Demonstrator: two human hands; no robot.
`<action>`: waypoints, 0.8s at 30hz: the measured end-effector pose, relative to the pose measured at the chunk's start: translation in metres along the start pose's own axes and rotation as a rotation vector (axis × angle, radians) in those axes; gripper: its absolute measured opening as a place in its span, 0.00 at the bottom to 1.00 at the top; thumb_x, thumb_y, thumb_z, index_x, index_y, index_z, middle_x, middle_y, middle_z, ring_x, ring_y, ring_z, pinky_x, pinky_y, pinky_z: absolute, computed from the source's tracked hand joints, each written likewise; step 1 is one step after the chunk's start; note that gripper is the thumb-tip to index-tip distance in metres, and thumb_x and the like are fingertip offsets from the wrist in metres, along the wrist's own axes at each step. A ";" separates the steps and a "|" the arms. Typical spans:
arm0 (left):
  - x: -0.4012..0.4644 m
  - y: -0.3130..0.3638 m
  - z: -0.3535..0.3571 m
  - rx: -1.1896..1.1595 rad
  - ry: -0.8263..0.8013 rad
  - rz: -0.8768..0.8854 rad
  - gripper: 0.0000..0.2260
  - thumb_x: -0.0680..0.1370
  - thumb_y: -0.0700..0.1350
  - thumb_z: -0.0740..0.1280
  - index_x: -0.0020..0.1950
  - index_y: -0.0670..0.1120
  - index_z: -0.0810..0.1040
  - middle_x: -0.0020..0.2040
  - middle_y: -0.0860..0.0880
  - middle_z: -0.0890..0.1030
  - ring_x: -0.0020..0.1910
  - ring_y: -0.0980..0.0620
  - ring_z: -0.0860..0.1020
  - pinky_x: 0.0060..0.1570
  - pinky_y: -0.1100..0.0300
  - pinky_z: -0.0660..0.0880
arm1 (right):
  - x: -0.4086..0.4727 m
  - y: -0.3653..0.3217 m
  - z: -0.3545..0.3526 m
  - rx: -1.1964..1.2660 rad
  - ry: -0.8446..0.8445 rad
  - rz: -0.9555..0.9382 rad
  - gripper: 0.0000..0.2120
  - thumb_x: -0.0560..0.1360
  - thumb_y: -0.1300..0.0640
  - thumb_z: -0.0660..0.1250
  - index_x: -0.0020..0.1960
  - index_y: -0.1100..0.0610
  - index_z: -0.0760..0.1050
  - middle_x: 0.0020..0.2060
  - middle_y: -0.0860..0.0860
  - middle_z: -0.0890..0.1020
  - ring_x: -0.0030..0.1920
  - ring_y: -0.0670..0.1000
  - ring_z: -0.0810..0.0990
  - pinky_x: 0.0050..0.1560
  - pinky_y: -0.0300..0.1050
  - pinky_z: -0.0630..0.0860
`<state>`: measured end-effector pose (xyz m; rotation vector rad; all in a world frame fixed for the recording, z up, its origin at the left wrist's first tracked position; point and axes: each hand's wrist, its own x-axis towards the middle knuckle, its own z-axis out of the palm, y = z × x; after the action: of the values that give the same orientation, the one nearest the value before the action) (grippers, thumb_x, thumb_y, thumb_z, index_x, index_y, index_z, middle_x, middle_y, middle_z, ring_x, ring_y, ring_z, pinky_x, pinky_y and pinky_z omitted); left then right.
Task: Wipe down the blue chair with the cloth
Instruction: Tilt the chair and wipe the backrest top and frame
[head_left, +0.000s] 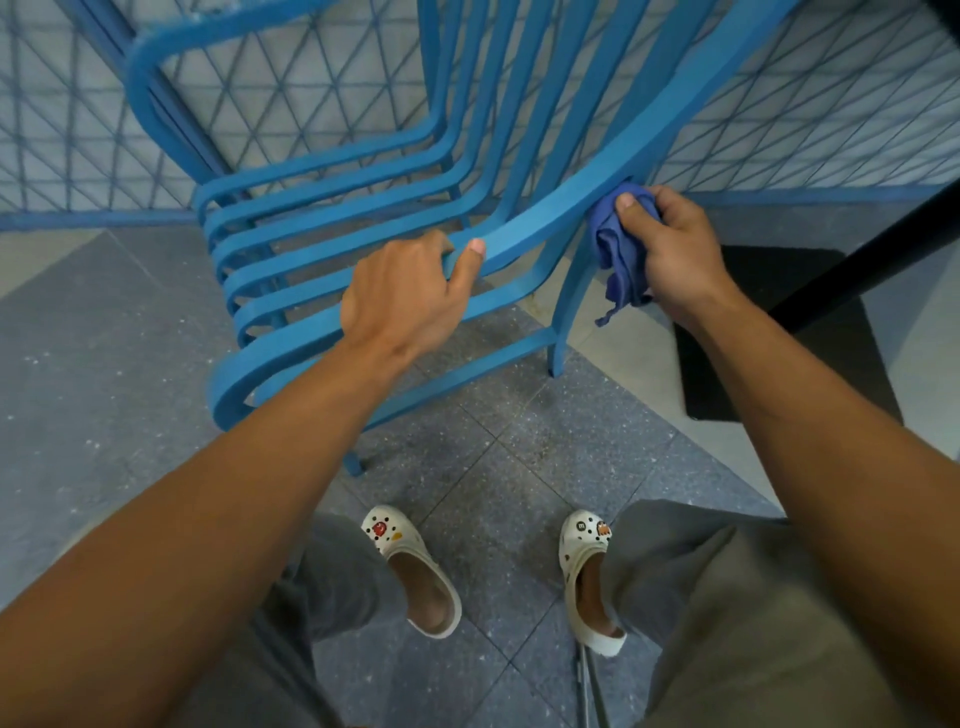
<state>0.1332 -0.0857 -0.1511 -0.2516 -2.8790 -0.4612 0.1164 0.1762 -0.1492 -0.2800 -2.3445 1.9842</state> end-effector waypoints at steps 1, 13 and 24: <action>-0.001 -0.001 -0.001 0.002 -0.002 0.004 0.27 0.83 0.66 0.50 0.44 0.47 0.77 0.32 0.49 0.76 0.32 0.45 0.75 0.35 0.50 0.72 | -0.001 -0.001 -0.001 -0.006 -0.004 -0.003 0.07 0.83 0.56 0.64 0.57 0.58 0.77 0.49 0.54 0.85 0.48 0.50 0.84 0.53 0.46 0.81; -0.031 -0.049 -0.023 0.036 -0.023 0.071 0.27 0.83 0.65 0.51 0.48 0.48 0.81 0.31 0.47 0.78 0.31 0.43 0.76 0.31 0.50 0.74 | -0.048 -0.006 0.014 -0.162 -0.115 0.001 0.10 0.84 0.56 0.64 0.57 0.62 0.77 0.46 0.55 0.83 0.42 0.47 0.81 0.43 0.36 0.78; -0.068 -0.127 -0.050 -0.004 -0.031 0.164 0.25 0.83 0.62 0.48 0.41 0.49 0.77 0.31 0.51 0.75 0.30 0.46 0.73 0.31 0.51 0.70 | -0.099 -0.022 0.024 -0.219 -0.333 -0.052 0.03 0.82 0.56 0.67 0.54 0.53 0.78 0.45 0.49 0.85 0.44 0.45 0.82 0.49 0.43 0.79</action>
<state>0.1823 -0.2300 -0.1575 -0.4949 -2.8575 -0.4357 0.2079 0.1316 -0.1249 0.1124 -2.7413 1.8751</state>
